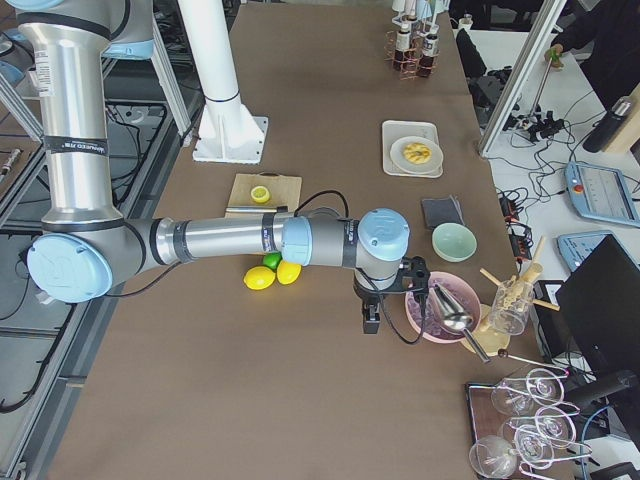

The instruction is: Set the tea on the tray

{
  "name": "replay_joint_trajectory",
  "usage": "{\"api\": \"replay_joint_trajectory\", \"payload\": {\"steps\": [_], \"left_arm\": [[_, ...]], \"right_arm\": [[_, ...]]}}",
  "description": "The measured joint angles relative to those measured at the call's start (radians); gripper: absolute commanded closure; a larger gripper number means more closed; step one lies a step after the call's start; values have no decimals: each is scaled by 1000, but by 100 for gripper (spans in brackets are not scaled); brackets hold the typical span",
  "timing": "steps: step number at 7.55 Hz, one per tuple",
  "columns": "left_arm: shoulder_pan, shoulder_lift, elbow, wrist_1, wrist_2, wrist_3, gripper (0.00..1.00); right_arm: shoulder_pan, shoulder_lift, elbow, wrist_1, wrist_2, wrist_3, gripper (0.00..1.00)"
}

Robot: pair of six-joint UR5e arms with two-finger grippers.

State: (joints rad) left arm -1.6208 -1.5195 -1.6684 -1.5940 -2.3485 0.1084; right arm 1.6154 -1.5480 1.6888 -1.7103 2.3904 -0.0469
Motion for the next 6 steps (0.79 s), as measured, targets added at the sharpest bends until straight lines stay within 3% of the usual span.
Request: {"api": "replay_joint_trajectory", "payload": {"steps": [6], "left_arm": [[2,9,1,-30,0,-5,3]], "right_arm": [[16,-1,-2,-1,-4,12,0]]}}
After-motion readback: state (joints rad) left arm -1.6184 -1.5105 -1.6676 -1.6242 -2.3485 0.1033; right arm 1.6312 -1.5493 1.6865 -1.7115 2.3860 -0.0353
